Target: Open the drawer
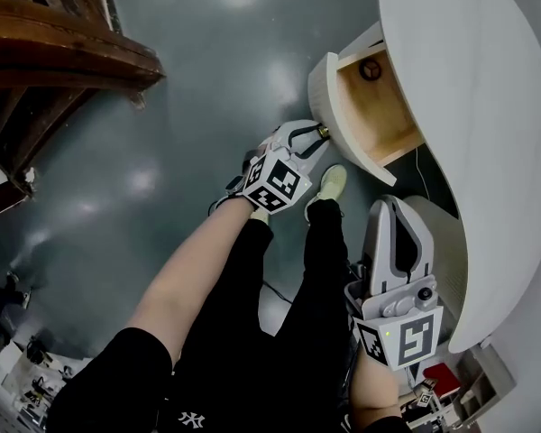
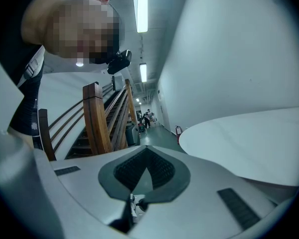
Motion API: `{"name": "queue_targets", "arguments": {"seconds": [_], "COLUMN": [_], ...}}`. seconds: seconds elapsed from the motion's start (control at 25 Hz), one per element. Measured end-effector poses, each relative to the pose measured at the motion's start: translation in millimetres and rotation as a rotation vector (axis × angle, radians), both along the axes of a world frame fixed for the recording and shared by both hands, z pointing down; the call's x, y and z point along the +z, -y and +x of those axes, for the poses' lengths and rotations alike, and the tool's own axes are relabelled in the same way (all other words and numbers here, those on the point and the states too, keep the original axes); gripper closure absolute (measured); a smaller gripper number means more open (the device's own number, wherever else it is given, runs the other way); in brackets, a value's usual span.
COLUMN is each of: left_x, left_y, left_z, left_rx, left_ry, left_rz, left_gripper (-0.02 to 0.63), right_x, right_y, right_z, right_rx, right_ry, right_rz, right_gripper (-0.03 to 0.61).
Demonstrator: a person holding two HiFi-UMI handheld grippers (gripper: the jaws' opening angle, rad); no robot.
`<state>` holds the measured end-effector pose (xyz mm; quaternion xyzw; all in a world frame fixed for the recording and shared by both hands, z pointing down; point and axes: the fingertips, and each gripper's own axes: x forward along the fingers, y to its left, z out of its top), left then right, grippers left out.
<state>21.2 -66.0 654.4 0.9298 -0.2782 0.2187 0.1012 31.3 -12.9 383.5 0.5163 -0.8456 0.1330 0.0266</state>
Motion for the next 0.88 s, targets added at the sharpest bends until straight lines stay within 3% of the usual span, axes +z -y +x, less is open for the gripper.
{"name": "queue_targets", "arguments": {"seconds": [0.88], "left_x": [-2.5], "left_y": [-27.9], "left_z": [-43.7], "left_rx": [-0.029], "left_ry": [0.06], "left_rz": [-0.066], "left_gripper": [0.502], "right_x": [-25.7], "right_y": [-19.7], "right_z": [-28.7], "right_rx": [-0.026], "right_ry": [-0.004], "right_rz": [-0.02], "right_gripper": [0.563]}}
